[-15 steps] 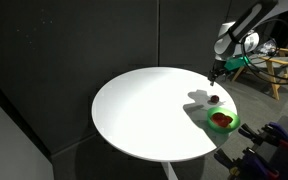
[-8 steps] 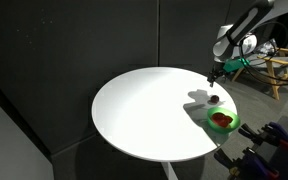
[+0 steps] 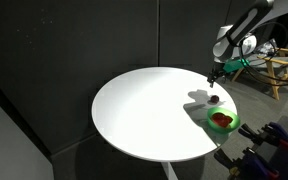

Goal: Put the plum in the bowl

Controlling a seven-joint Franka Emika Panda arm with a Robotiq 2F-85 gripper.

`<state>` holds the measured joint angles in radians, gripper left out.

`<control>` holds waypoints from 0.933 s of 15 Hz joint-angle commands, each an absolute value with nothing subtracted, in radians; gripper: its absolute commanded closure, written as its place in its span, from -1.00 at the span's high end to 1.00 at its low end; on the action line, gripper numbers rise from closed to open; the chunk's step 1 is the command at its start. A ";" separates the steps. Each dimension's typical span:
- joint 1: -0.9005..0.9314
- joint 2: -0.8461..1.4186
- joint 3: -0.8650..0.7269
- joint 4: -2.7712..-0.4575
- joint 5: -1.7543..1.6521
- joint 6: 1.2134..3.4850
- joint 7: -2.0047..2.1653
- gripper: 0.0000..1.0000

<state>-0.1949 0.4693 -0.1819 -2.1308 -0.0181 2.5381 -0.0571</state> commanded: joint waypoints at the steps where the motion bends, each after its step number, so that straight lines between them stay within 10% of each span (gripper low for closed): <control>1: -0.209 0.500 -0.172 -2.112 -0.012 2.545 -0.058 1.00; 14: -0.259 0.650 -0.137 -2.031 0.038 2.611 -0.074 1.00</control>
<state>-0.2306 0.6130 -0.1541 -2.0796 0.0164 2.6129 -0.0597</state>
